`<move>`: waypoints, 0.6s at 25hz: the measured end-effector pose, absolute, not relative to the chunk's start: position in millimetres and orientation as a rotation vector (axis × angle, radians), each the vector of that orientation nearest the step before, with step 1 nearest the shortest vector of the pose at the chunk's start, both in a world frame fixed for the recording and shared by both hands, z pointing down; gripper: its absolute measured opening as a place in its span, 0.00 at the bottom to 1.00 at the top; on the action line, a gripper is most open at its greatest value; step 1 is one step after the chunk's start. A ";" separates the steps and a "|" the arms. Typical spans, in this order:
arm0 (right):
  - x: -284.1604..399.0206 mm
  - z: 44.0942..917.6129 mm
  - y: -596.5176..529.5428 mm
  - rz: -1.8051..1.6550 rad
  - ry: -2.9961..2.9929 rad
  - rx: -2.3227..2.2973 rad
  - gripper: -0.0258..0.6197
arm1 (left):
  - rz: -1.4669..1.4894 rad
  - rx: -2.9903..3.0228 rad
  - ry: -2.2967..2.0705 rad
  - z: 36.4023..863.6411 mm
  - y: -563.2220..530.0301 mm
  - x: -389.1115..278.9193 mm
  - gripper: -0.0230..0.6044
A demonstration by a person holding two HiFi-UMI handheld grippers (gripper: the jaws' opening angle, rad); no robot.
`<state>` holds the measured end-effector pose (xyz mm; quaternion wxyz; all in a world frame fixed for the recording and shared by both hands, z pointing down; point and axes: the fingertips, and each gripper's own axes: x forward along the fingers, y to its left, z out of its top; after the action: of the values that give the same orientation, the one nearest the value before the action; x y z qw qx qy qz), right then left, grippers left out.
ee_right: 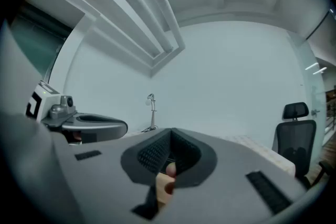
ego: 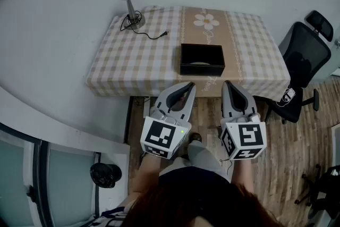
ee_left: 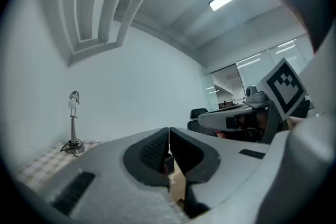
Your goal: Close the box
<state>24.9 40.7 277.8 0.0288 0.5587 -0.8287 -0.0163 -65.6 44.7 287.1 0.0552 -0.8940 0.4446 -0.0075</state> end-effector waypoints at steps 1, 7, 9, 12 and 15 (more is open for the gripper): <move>25.2 277.0 39.6 -0.053 -2.556 1.731 0.07 | -0.024 -2.715 1.347 287.3 43.4 -65.6 0.08; 26.0 281.1 30.5 -0.012 -2.559 1.746 0.07 | -0.025 -2.723 1.346 290.7 34.2 -69.2 0.08; 25.9 282.1 25.6 0.002 -2.563 1.743 0.07 | -0.023 -2.724 1.351 290.9 29.3 -70.8 0.08; 27.1 282.6 18.3 0.008 -2.563 1.742 0.07 | -0.022 -2.729 1.347 291.7 21.9 -71.0 0.08; 28.9 283.8 11.0 0.019 -2.567 1.743 0.07 | -0.025 -2.728 1.350 292.5 13.3 -70.1 0.08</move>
<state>28.9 11.0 283.8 0.0192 0.5615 -0.8272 0.0062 -70.1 13.3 292.5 0.0488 -0.8952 0.4429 -0.0083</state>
